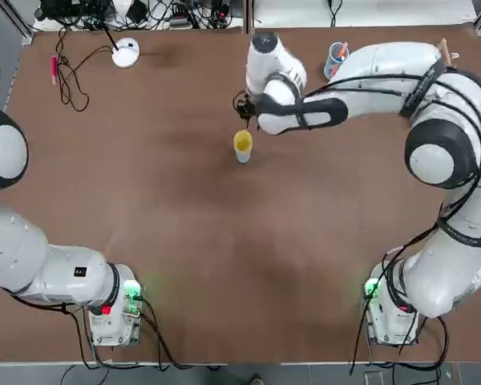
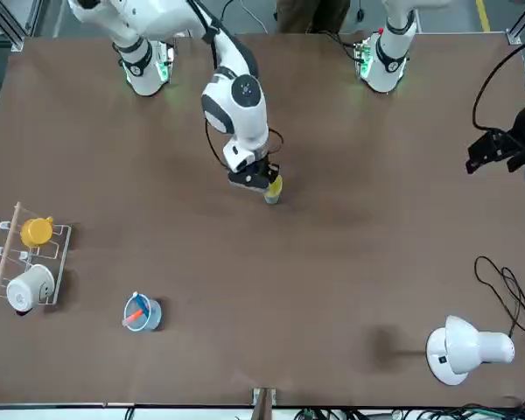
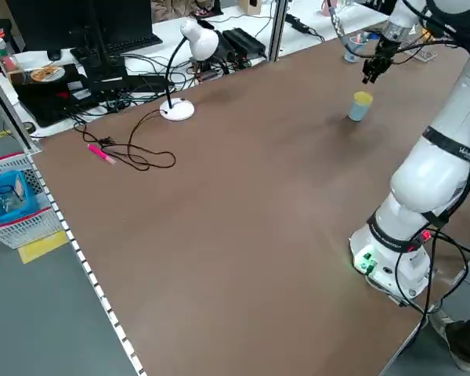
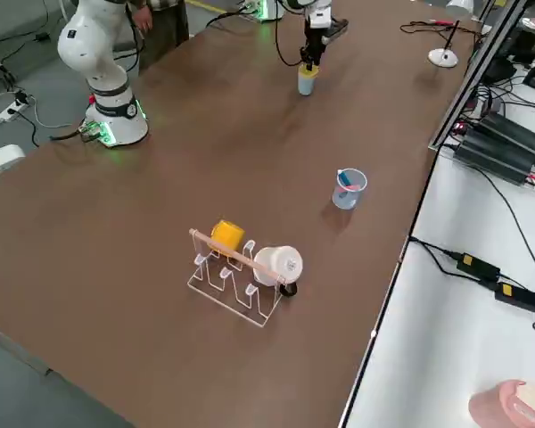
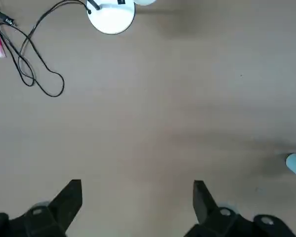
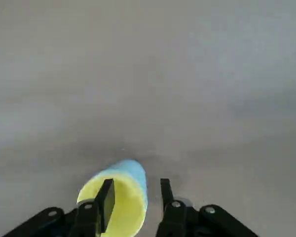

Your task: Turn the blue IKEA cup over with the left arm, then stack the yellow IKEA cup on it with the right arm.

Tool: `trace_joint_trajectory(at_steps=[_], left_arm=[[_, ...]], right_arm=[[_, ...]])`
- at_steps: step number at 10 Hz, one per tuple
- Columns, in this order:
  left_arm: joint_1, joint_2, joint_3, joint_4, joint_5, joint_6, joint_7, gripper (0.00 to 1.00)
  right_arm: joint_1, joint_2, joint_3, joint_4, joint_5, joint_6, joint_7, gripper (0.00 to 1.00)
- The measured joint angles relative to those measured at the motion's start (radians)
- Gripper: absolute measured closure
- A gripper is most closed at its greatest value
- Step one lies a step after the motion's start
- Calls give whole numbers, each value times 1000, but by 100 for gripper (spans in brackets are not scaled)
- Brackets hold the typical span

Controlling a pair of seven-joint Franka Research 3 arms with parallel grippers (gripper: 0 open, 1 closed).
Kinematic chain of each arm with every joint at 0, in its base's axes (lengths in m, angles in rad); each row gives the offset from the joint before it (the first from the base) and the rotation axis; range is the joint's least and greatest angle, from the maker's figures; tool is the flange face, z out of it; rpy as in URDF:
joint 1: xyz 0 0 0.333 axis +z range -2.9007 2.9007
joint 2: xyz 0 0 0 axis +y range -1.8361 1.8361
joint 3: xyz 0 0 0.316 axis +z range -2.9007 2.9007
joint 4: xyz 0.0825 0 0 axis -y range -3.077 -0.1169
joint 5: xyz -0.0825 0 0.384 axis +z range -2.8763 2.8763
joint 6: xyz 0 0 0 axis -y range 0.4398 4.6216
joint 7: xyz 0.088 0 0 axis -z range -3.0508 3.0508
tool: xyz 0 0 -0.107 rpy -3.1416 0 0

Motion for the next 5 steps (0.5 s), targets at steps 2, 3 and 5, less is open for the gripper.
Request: trace_joint_trajectory(at_steps=[2,3,5], left_arm=[[1,1,1,1,1,13,0,1],[0,1,1,1,2,22,0,1],[-7,2,-1,3,3,35,0,1]], right_arm=[[-242,-51,103,1,0,-79,-195,22],[-332,-63,117,0,0,-108,-303,6],[-448,-64,100,-4,0,-130,-512,0]])
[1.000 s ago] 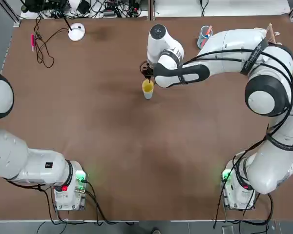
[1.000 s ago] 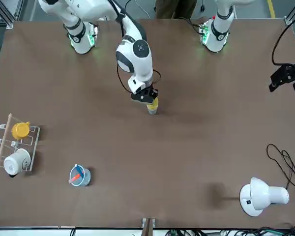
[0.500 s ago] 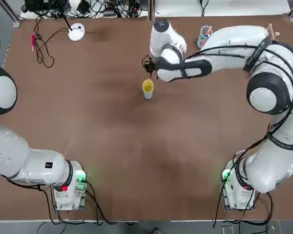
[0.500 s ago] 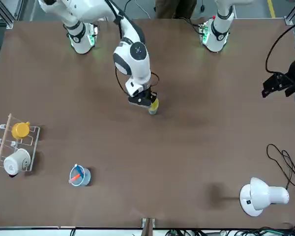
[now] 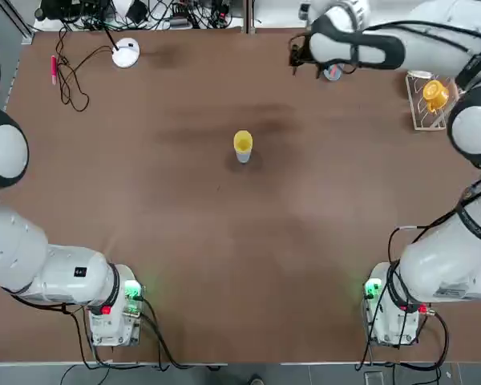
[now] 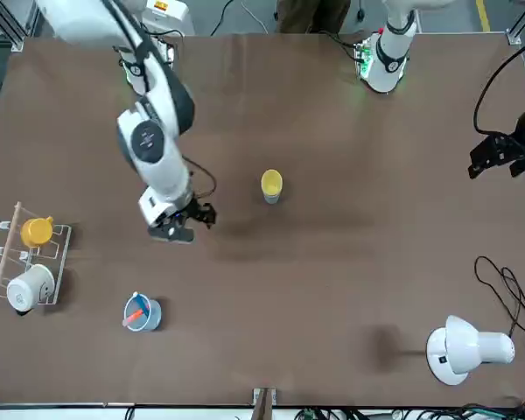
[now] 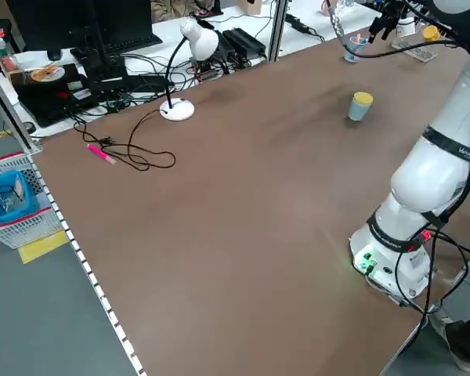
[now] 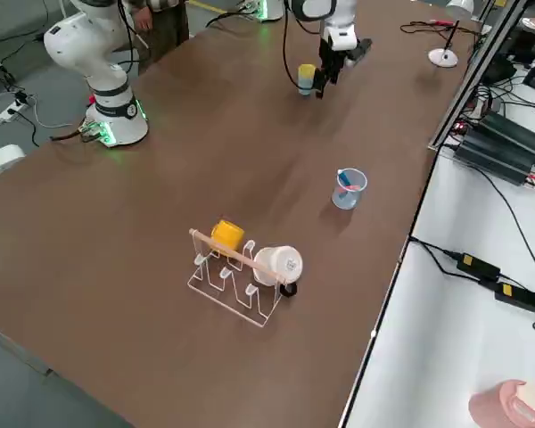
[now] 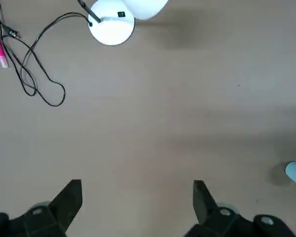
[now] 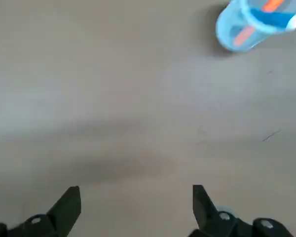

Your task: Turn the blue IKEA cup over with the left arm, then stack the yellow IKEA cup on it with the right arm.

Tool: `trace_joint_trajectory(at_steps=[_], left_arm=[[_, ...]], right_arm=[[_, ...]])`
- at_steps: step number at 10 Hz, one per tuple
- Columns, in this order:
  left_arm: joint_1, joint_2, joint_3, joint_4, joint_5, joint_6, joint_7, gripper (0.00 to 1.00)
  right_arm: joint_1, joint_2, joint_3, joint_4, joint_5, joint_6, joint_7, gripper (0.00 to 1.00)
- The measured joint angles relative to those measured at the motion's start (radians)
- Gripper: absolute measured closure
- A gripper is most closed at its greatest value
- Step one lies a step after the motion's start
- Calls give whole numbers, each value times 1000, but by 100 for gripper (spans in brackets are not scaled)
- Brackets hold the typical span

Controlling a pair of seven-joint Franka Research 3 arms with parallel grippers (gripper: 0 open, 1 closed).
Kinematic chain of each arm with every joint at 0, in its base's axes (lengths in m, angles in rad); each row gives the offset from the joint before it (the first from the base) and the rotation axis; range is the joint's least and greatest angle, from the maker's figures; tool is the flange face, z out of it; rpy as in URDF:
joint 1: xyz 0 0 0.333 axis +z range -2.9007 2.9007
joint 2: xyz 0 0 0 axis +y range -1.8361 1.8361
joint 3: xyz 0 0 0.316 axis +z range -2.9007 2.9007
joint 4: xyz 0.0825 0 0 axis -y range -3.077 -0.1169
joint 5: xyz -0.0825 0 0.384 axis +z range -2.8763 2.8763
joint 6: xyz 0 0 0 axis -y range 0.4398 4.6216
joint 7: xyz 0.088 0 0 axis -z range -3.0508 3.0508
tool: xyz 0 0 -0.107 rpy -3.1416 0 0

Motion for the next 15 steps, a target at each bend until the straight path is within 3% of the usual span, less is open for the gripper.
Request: trace_joint_trajectory(at_steps=[1,2,5,6,8,11,15], left_arm=[[-3,0,-1,2,0,2,0,1],[-4,0,-1,3,0,2,0,1],[-4,0,0,5,0,2,0,1],[-3,0,0,6,0,2,0,1],[-3,0,1,7,0,2,0,1],[-4,0,0,9,0,2,0,1],[-5,0,1,10,0,2,0,1]], right_arm=[[-17,-2,-64,0,4,-1,-113,0],[-20,-10,-156,2,17,-1,-238,0],[-21,-77,-473,13,144,0,-573,0],[-20,-111,-536,20,180,-24,-637,0],[-15,-182,-569,39,231,-129,-664,0],[28,-294,-568,82,273,-298,-571,0],[122,-393,-566,117,274,-420,-480,0]])
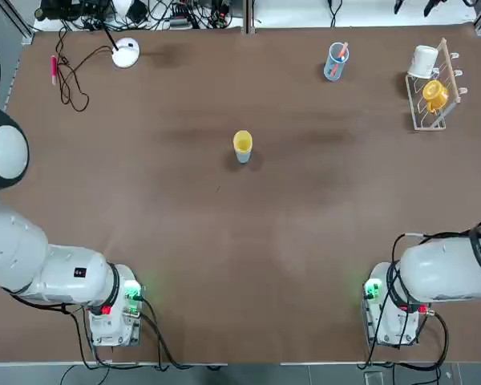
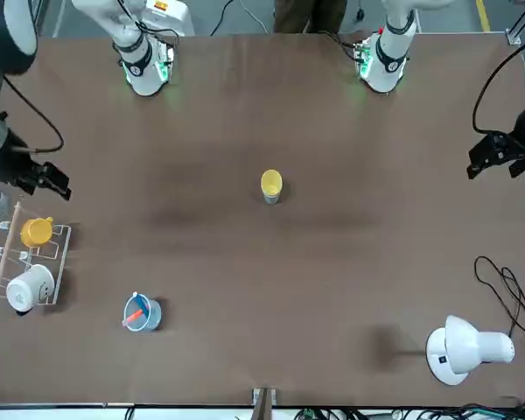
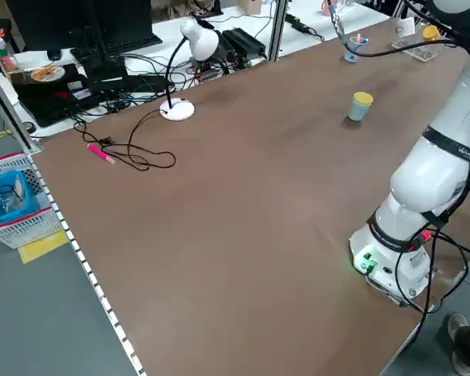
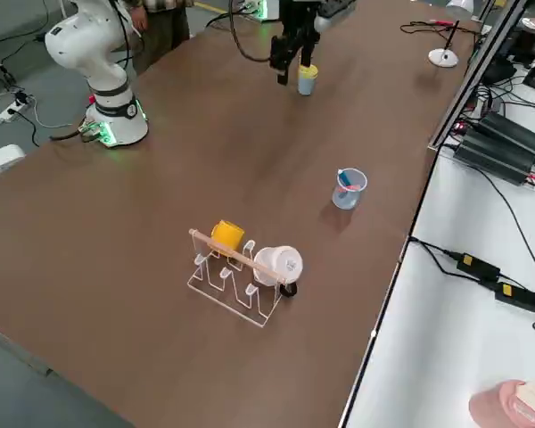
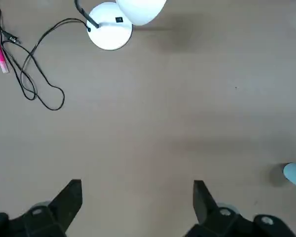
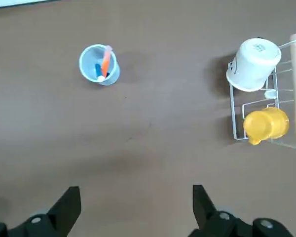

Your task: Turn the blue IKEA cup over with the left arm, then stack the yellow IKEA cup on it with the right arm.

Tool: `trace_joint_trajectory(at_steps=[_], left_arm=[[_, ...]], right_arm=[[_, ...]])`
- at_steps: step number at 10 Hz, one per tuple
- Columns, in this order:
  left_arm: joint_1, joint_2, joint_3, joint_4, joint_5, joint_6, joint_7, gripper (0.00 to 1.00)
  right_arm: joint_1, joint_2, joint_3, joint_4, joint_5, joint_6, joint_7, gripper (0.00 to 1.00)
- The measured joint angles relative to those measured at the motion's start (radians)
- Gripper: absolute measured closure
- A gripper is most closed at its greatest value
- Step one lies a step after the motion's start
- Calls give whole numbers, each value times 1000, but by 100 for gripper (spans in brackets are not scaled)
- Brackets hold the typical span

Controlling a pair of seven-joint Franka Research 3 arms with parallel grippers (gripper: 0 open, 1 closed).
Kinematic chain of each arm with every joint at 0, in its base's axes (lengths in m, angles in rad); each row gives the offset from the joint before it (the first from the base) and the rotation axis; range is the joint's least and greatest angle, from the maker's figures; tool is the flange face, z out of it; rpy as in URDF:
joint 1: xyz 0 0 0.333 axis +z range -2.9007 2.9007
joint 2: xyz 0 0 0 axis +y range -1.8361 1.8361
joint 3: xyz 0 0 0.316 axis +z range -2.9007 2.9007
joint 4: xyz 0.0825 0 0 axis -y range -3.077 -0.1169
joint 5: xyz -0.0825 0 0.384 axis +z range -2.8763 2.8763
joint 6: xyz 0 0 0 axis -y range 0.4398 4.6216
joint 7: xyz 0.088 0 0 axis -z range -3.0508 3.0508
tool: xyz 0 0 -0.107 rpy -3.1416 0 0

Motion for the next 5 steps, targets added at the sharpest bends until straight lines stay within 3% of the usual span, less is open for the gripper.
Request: trace_joint_trajectory(at_steps=[2,5], left_arm=[[0,0,0,0,0,0,-1,1],[0,0,0,0,0,0,-2,1]], right_arm=[[18,-2,0,76,0,-76,34,0],[28,-2,-33,102,0,-111,54,0]])
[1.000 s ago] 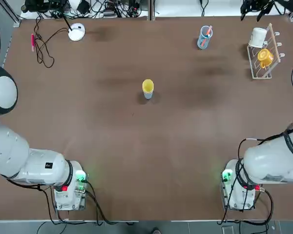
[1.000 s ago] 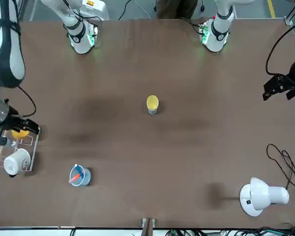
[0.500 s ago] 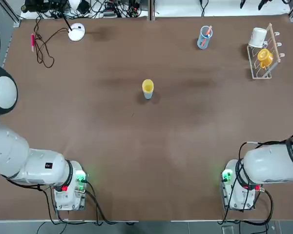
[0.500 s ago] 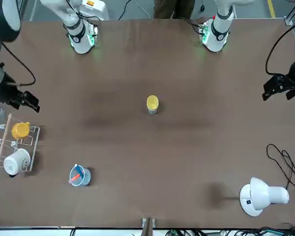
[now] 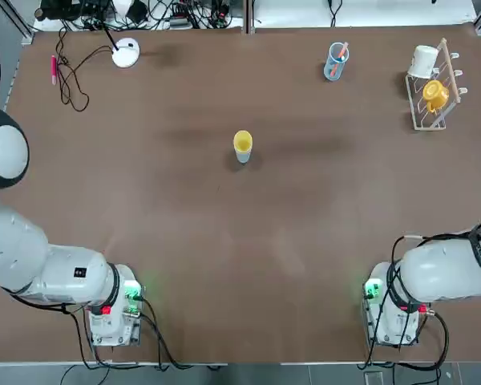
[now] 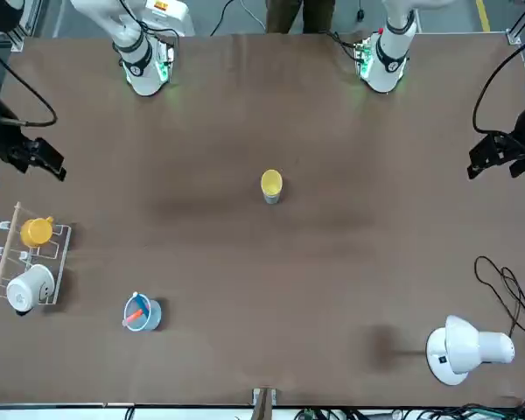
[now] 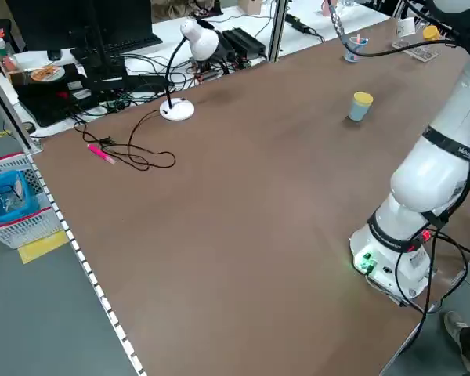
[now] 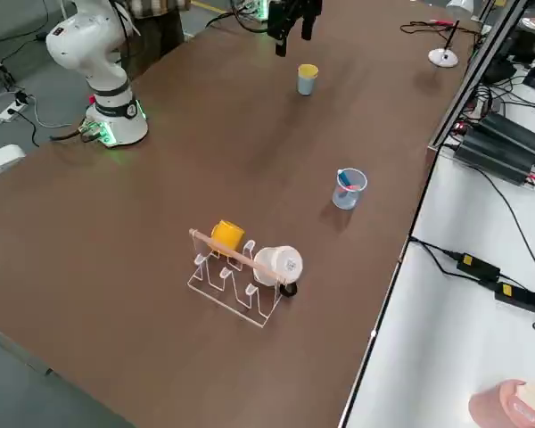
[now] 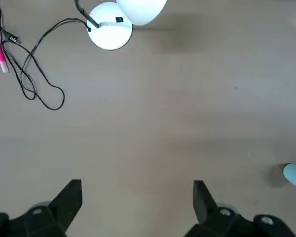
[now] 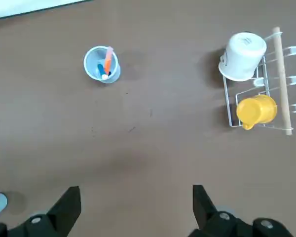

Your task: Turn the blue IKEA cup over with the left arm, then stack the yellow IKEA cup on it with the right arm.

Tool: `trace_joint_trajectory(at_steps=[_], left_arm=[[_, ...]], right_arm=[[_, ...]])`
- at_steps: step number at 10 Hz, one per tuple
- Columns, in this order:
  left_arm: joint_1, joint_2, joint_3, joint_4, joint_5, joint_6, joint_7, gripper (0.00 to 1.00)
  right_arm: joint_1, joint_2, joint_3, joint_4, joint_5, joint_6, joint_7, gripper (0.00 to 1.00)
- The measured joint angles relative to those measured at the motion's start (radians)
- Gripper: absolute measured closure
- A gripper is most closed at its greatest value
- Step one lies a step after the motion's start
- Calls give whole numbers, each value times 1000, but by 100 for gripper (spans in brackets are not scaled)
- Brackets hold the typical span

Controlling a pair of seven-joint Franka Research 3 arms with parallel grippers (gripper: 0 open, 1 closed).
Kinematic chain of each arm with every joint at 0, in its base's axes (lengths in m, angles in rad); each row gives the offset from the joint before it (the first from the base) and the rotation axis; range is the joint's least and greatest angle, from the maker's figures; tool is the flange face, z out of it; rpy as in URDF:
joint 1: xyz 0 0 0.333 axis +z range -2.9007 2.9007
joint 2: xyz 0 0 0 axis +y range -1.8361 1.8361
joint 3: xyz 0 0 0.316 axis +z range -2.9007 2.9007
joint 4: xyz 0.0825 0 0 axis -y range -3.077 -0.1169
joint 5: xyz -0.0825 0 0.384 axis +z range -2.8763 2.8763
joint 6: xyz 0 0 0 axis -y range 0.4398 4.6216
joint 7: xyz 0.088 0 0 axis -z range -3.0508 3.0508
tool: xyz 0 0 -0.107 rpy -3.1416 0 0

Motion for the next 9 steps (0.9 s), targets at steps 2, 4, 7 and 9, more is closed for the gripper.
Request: trace_joint_trajectory(at_steps=[2,4,7,9], left_arm=[[-6,0,0,0,0,0,0,1],[-8,0,-1,0,0,0,-1,1],[-12,0,-1,0,0,0,-2,0],[-14,0,-1,0,0,0,-2,1]], right_arm=[[6,0,-6,2,0,-27,24,0],[12,0,-6,6,0,-36,33,0],[13,0,-6,8,0,-38,34,0],[13,0,-6,8,0,-37,34,0]])
